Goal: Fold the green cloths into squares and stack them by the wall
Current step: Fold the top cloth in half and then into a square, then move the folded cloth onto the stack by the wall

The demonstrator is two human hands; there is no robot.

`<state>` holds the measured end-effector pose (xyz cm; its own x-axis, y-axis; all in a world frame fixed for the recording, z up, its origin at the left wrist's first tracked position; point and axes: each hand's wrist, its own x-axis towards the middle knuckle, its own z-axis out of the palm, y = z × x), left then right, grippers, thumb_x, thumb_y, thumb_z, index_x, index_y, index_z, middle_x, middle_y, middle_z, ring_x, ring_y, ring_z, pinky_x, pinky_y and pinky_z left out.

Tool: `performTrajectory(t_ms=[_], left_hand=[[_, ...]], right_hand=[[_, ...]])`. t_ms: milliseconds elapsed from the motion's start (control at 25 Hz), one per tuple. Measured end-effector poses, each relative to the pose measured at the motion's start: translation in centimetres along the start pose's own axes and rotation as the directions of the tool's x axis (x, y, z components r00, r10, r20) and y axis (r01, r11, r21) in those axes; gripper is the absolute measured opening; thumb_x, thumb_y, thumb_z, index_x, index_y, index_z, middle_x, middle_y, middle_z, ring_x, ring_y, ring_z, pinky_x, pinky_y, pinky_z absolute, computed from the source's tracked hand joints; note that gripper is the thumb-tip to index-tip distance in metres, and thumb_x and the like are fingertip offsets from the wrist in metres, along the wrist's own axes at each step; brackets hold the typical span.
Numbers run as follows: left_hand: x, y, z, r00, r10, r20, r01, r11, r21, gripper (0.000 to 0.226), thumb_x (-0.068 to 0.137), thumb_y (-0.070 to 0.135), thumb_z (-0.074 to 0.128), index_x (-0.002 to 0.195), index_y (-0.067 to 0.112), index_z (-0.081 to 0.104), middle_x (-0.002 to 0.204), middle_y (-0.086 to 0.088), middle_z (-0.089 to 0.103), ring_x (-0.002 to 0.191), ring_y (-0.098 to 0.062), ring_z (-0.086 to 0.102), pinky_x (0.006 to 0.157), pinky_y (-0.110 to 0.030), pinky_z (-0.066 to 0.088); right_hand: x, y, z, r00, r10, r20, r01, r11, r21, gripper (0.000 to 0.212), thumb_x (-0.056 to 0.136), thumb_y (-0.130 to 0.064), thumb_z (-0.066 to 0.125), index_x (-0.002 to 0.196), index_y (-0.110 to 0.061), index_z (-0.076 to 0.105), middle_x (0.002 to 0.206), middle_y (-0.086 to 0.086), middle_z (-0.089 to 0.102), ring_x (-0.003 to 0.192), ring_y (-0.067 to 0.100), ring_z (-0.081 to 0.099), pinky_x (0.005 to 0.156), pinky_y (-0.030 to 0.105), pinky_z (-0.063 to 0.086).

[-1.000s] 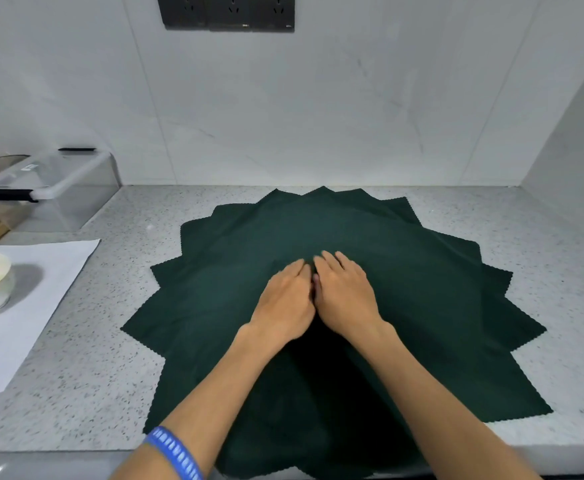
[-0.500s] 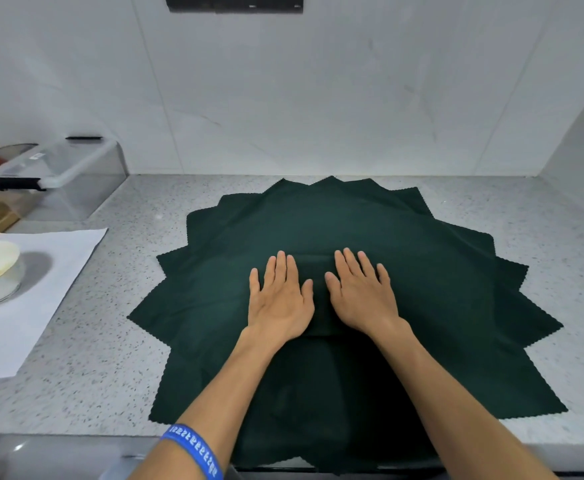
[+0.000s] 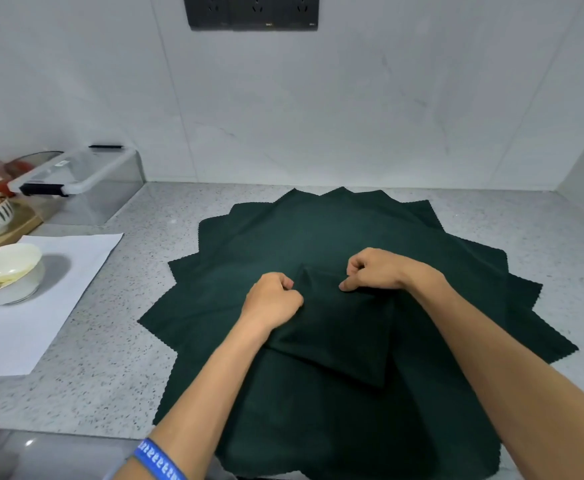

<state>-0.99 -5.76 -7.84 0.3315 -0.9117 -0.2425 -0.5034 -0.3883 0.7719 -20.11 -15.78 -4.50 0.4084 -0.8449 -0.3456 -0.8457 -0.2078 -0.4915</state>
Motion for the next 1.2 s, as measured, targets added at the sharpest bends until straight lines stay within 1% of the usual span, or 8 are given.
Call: performTrajectory(t_ms=[200,360,520,640,800,920,1000,1200], left_hand=[[0.5,1.7,-0.4,0.984,0.073,0.165,-0.049,0.988,-0.147,0.022,0.078,0.011,0.069,0.094,0.024,0.061,0.085,0.001,0.066,0.083,-0.019,0.062,0.078,-0.032,0.051],[0.1,1.8,-2.8,0.971,-0.053,0.233,0.124,0.945,-0.303,0.033,0.079,0.020,0.078,0.109,0.023,0.064,0.104,-0.002,0.070,0.079,-0.019,0.068,0.061,-0.028,0.054],[-3.4,0.0,-1.8,0.913,-0.007,0.407,0.340,0.565,-0.752,0.033,0.086,0.016,0.071,0.117,0.021,0.061,0.111,-0.005,0.073,0.080,-0.022,0.073,0.068,-0.033,0.057],[-7.0,1.7,2.7,0.900,0.068,0.430,0.283,0.661,-0.696,0.033,0.085,0.003,0.069,0.116,0.017,0.066,0.106,-0.003,0.076,0.089,-0.019,0.074,0.073,-0.033,0.058],[-8.9,5.0,6.9,0.921,0.145,0.361,0.141,0.741,-0.656,0.056,0.084,-0.007,0.067,0.130,0.025,0.056,0.103,0.002,0.076,0.099,-0.017,0.072,0.095,-0.040,0.054],[-10.2,7.5,11.0,0.868,0.227,0.442,0.059,0.836,-0.545,0.090,0.083,-0.007,0.069,0.148,0.041,0.030,0.109,0.008,0.072,0.099,-0.003,0.067,0.096,-0.030,0.050],[-11.1,10.2,14.4,0.833,0.290,0.471,-0.037,0.879,-0.475,0.099,0.081,-0.004,0.072,0.148,0.049,0.023,0.114,0.010,0.064,0.100,0.001,0.063,0.090,-0.026,0.052],[-9.9,18.9,23.0,0.751,0.449,0.483,-0.191,0.849,-0.493,0.078,0.078,-0.002,0.077,0.144,0.025,0.047,0.136,0.001,0.057,0.115,-0.015,0.061,0.092,-0.030,0.055]], right_hand=[[-1.3,-0.1,-0.4,0.987,-0.002,0.160,-0.022,0.989,0.145,0.031,0.080,-0.039,0.074,0.098,-0.015,0.067,0.087,0.003,0.070,0.071,0.018,0.060,0.060,0.028,0.043],[-3.8,1.6,0.1,0.984,-0.038,0.173,-0.076,0.792,0.605,0.020,0.092,-0.019,0.066,0.110,-0.011,0.070,0.107,0.009,0.075,0.098,0.026,0.071,0.084,0.038,0.056],[-6.6,4.0,1.4,0.998,0.039,-0.044,0.016,0.540,0.841,0.020,0.093,-0.018,0.064,0.113,-0.018,0.067,0.107,-0.001,0.075,0.097,0.015,0.072,0.077,0.027,0.056],[-8.8,5.8,1.3,0.980,0.111,-0.166,0.103,0.436,0.894,0.023,0.094,-0.018,0.063,0.116,-0.015,0.066,0.110,0.005,0.074,0.100,0.020,0.072,0.080,0.031,0.057],[-13.5,10.9,0.4,0.974,0.191,-0.119,0.002,0.518,0.855,0.043,0.085,-0.006,0.069,0.123,-0.024,0.060,0.113,0.002,0.073,0.103,0.023,0.070,0.094,0.044,0.053],[-17.4,16.4,-0.9,0.929,0.328,-0.172,-0.033,0.536,0.844,0.051,0.087,0.006,0.060,0.129,-0.023,0.055,0.113,0.010,0.072,0.097,0.026,0.069,0.078,0.037,0.057],[-19.2,19.2,-2.9,0.857,0.422,-0.295,0.023,0.541,0.840,0.051,0.089,0.009,0.057,0.130,-0.021,0.052,0.104,0.008,0.072,0.087,0.022,0.069,0.069,0.028,0.054],[-20.2,26.0,-11.1,0.580,0.544,-0.607,0.127,0.676,0.726,0.050,0.088,0.000,0.066,0.126,-0.028,0.050,0.078,-0.004,0.062,0.068,0.010,0.062,0.059,0.019,0.050]])
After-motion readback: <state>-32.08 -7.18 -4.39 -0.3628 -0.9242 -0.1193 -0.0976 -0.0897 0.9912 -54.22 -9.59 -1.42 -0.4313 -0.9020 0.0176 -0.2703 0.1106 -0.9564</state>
